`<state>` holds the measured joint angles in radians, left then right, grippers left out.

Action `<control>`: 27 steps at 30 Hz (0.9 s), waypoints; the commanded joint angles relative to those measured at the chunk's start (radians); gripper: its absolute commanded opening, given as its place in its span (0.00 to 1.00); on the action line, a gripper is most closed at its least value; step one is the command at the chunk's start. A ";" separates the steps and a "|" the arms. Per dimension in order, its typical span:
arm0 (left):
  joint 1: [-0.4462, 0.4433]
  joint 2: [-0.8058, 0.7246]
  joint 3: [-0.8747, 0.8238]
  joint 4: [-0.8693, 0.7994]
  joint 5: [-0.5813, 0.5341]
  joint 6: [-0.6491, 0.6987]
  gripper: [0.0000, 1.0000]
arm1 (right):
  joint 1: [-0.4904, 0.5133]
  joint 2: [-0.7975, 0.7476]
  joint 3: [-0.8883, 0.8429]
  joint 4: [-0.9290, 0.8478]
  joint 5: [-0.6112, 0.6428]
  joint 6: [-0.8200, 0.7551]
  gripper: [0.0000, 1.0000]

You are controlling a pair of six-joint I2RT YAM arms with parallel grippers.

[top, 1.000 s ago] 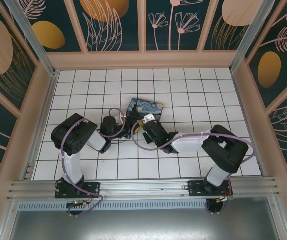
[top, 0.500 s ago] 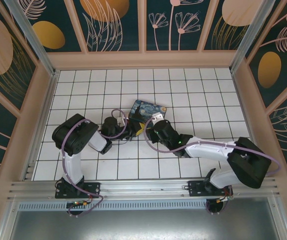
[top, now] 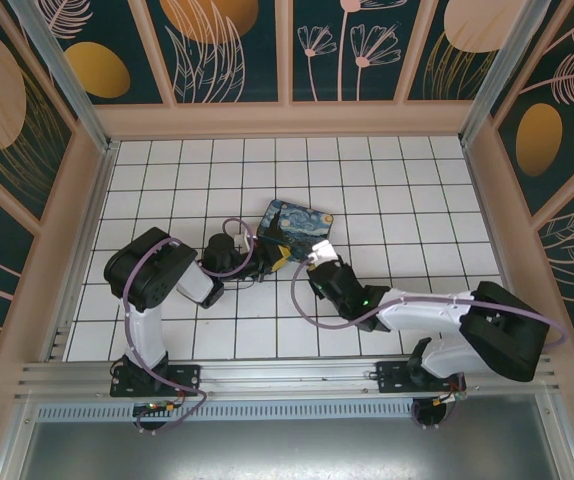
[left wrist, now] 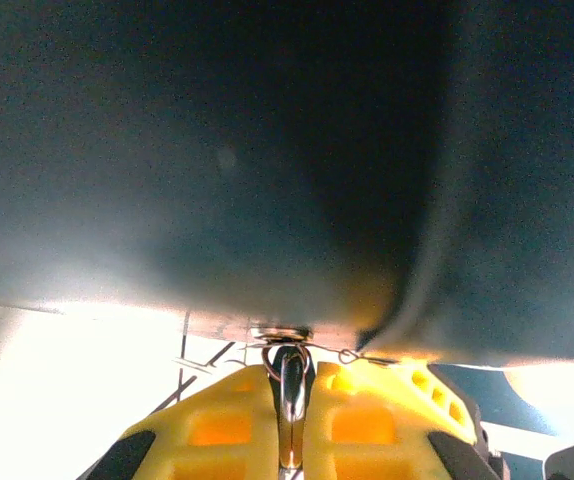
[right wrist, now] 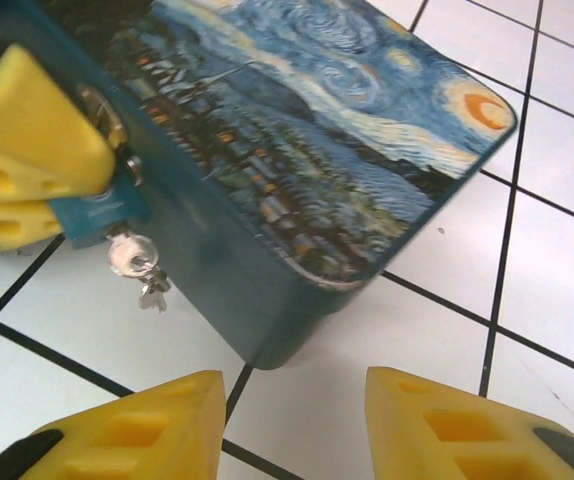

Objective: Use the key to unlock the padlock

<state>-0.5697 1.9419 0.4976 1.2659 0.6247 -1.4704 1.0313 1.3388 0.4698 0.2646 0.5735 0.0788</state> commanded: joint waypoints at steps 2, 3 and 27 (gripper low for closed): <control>-0.004 -0.006 0.018 0.034 0.025 0.001 0.00 | 0.052 0.076 0.011 0.082 0.088 -0.075 0.43; -0.004 -0.006 0.019 0.035 0.027 0.001 0.00 | 0.064 0.101 0.019 0.092 0.099 -0.086 0.44; -0.005 0.000 0.016 0.058 0.031 -0.011 0.00 | 0.090 0.335 0.131 0.296 0.251 -0.269 0.46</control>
<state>-0.5697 1.9419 0.4976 1.2678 0.6277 -1.4773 1.1358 1.6547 0.5709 0.5220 0.8074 -0.1612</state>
